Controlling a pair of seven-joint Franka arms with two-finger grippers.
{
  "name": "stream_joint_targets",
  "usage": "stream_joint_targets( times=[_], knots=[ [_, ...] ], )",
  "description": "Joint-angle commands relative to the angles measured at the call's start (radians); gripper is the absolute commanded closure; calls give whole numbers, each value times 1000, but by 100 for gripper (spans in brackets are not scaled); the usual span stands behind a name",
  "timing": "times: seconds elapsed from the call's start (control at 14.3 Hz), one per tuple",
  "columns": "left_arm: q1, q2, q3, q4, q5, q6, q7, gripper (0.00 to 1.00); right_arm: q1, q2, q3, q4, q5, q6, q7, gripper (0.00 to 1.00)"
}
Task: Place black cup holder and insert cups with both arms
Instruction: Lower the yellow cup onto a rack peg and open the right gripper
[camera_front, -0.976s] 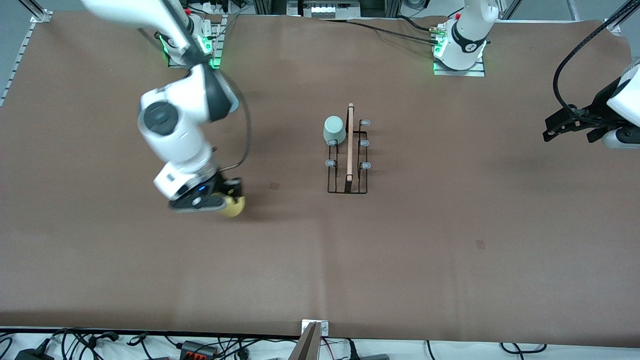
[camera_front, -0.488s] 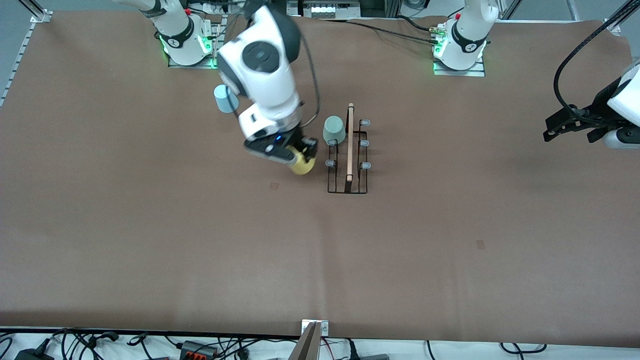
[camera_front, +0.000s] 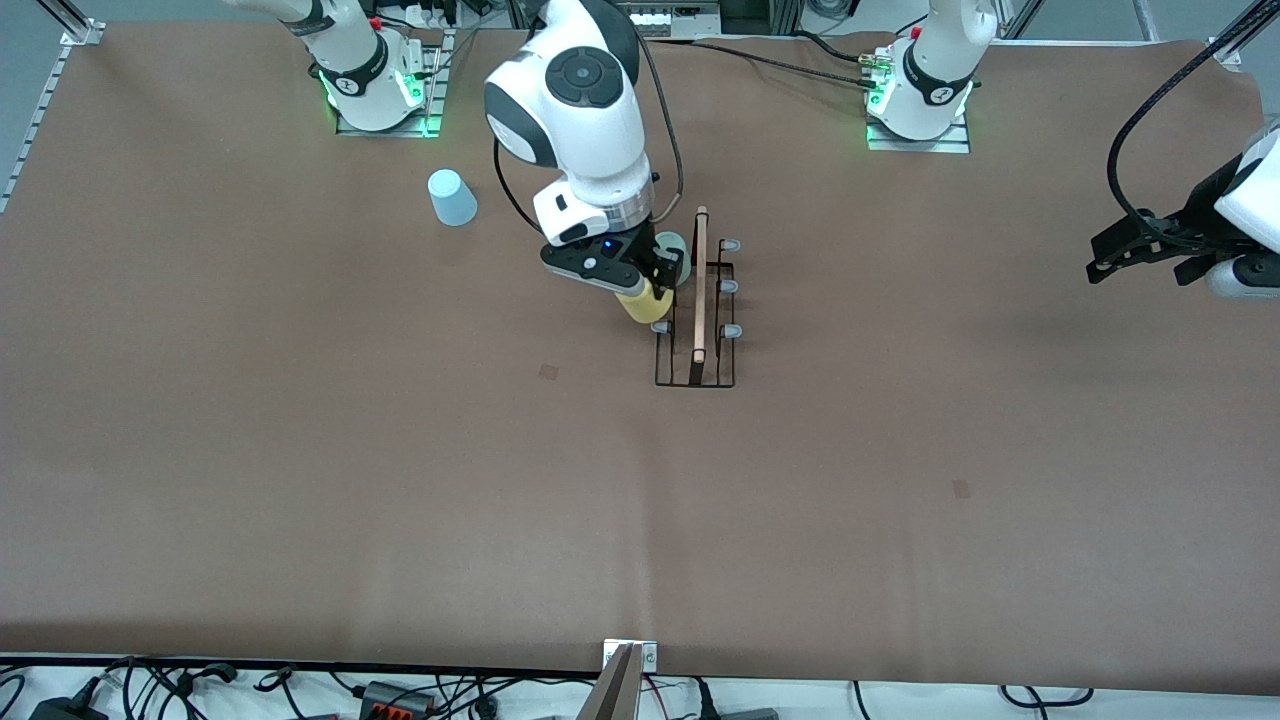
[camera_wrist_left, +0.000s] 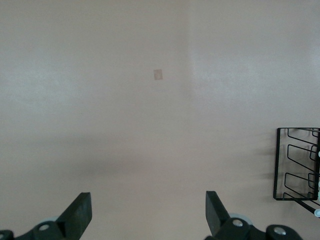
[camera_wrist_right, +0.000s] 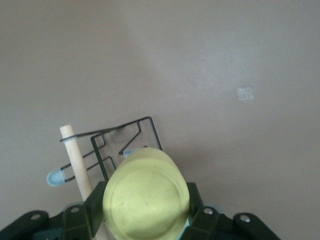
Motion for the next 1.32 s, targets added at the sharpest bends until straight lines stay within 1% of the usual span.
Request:
stream_joint_targets(
  times=[0.0,0.35,0.56,0.63,0.7,0.77,0.84,0.91,0.98,1.25],
  knots=[
    [3,14,2,32,-31,-22,26,0,6,43,3,32,-61,48,38,83],
    [3,14,-1,32,-29,-23,26,0,7,61,3,30,-68,56,38,81],
    [3,12,-1,32,-29,-23,24,0,18,70,4,32,-67,58,39,77],
    [3,12,-3,32,-29,-23,24,0,18,70,4,32,-67,59,39,73],
    [3,14,-1,32,-29,-23,24,0,21,75,4,33,-67,76,39,72],
    [3,12,-1,32,-31,-23,15,0,23,78,4,32,-67,93,41,69],
    [3,14,-1,32,-29,-23,15,0,23,78,4,32,-67,98,46,62],
    [3,14,-1,32,-29,-22,15,0,23,81,4,32,-67,98,47,43],
    [3,14,-1,32,-29,-22,15,0,21,81,4,32,-65,99,46,0],
    [3,12,-3,32,-29,-25,13,0,9,73,0,32,-58,96,-17,0]
  ],
)
